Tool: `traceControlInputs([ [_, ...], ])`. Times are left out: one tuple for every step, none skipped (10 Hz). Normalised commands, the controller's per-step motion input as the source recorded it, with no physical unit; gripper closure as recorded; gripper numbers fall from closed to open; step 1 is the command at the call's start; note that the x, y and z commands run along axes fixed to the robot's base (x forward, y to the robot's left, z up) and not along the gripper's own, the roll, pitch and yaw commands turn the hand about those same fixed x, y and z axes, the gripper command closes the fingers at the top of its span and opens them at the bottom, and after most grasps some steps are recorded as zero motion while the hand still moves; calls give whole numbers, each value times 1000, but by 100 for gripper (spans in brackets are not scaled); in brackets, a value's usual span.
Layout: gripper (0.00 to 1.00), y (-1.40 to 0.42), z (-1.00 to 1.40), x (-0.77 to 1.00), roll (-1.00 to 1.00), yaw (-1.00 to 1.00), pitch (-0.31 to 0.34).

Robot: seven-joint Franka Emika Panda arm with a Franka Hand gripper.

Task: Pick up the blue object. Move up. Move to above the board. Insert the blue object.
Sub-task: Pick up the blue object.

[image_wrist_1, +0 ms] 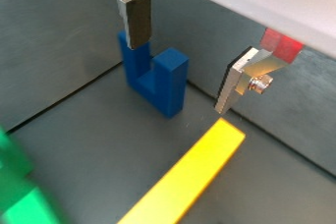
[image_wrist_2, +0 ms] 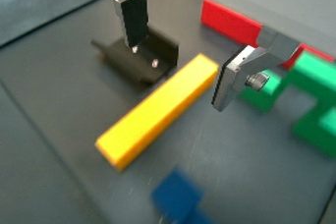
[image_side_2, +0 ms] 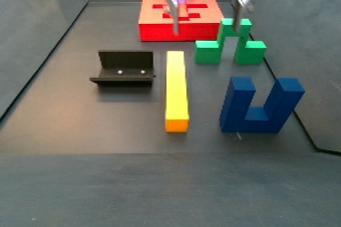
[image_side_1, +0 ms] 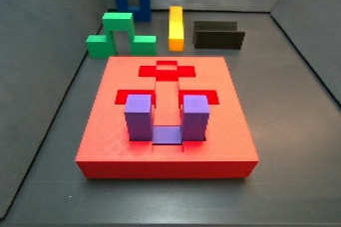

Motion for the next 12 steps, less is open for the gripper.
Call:
traceControlInputs([
  [0,620,-397,-289,-90,-231,-151],
  [0,571,-320,-220,-64,-191,-111],
  [0,463,-323,-189,0,-171,-83],
  [0,371,-297,-186,0,-123,-96],
  [0,114,-74,0,-59,0,-77],
  [0,0,-117,0,0,0,-66],
  [0,0,-223,-60,0,0,-80],
  [0,0,-203,-74,0,0,-70],
  [0,0,-206,-71,0,0,-64],
  [0,0,-200,-94,0,0,-60],
  [0,0,-211,-111,0,0,-59],
  [0,0,-220,-103,0,0,-66],
])
